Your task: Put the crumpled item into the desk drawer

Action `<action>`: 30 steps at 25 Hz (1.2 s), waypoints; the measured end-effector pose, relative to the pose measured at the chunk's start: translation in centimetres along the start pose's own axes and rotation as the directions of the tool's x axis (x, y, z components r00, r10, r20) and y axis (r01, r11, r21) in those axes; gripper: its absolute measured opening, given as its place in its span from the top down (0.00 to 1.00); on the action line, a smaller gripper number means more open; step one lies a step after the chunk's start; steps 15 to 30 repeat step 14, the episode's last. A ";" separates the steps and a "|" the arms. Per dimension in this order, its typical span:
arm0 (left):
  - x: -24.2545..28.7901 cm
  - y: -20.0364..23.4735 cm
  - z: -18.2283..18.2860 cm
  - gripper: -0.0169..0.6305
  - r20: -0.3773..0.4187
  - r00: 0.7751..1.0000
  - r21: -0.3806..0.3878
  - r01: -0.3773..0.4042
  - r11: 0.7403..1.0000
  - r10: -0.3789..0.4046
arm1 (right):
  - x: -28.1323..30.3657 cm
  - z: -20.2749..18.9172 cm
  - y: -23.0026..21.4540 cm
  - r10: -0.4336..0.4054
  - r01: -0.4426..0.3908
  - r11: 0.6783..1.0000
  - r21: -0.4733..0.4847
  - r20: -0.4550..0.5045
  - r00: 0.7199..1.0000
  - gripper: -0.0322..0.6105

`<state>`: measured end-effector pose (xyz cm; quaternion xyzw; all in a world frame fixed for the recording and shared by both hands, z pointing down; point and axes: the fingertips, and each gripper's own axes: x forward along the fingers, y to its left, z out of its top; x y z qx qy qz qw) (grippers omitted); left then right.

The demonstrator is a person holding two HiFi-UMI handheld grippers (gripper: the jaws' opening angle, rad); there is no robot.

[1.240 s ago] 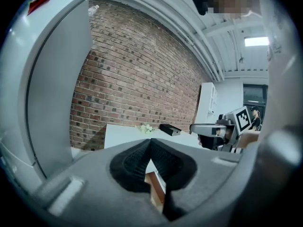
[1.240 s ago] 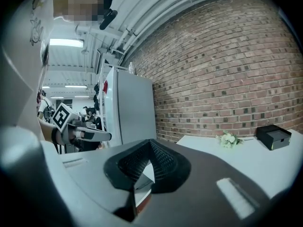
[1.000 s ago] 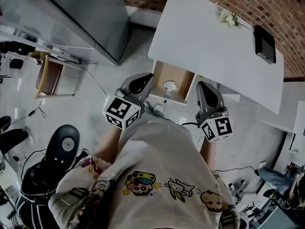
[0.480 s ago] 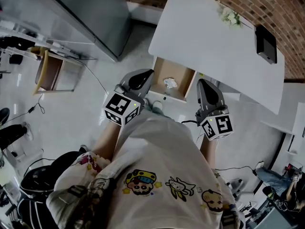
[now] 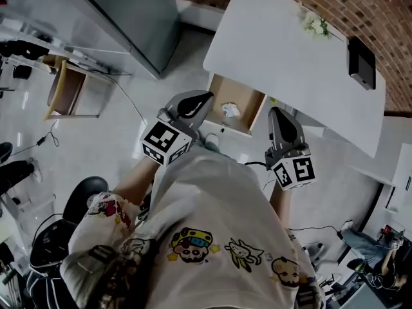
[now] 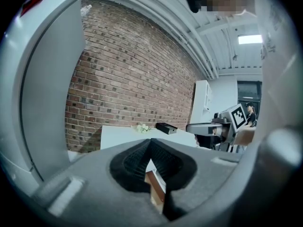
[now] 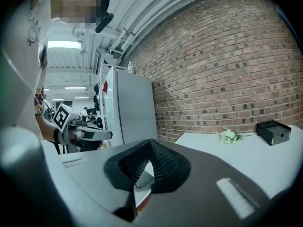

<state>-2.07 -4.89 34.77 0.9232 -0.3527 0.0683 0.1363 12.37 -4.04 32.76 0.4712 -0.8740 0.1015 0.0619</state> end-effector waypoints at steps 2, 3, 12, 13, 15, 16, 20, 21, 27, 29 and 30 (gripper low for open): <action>-0.3 0.2 0.1 0.97 0.009 1.000 -0.009 -0.008 1.000 0.008 | -0.2 0.1 0.0 -0.003 0.003 1.000 -0.003 0.001 1.000 0.94; -0.4 0.3 0.2 0.97 0.014 1.000 -0.017 -0.014 1.000 0.015 | -0.4 0.1 0.0 -0.005 0.005 1.000 -0.003 0.001 1.000 0.94; -1.3 1.5 -0.3 0.97 0.014 0.999 -0.065 -0.031 0.997 0.032 | -1.3 -0.5 -0.1 -0.026 0.026 1.000 0.006 0.001 1.000 0.94; -1.4 1.5 -0.3 0.97 0.011 0.999 -0.063 -0.030 0.998 0.031 | -1.4 -0.5 -0.1 -0.028 0.028 1.000 0.007 0.002 1.000 0.94; -1.5 1.6 -0.4 0.97 0.009 1.000 -0.060 -0.029 0.998 0.030 | -1.4 -0.5 -0.1 -0.029 0.029 1.000 0.009 0.003 1.000 0.94; -1.5 1.6 -0.4 0.97 0.009 1.000 -0.060 -0.029 0.998 0.030 | -1.4 -0.5 -0.1 -0.029 0.029 1.000 0.009 0.003 1.000 0.94; -1.5 1.6 -0.4 0.97 0.009 1.000 -0.060 -0.029 0.998 0.030 | -1.4 -0.5 -0.1 -0.029 0.029 1.000 0.009 0.003 1.000 0.94; -1.5 1.6 -0.4 0.97 0.009 1.000 -0.060 -0.029 0.998 0.030 | -1.4 -0.5 -0.1 -0.029 0.029 1.000 0.009 0.003 1.000 0.94; -1.5 1.6 -0.4 0.97 0.009 1.000 -0.060 -0.029 0.998 0.030 | -1.4 -0.5 -0.1 -0.029 0.029 1.000 0.009 0.003 1.000 0.94; -1.5 1.6 -0.4 0.97 0.009 1.000 -0.060 -0.029 0.998 0.030 | -1.4 -0.5 -0.1 -0.029 0.029 1.000 0.009 0.003 1.000 0.94; -1.5 1.6 -0.4 0.97 0.009 1.000 -0.060 -0.029 0.998 0.030 | -1.4 -0.5 -0.1 -0.029 0.029 1.000 0.009 0.003 1.000 0.94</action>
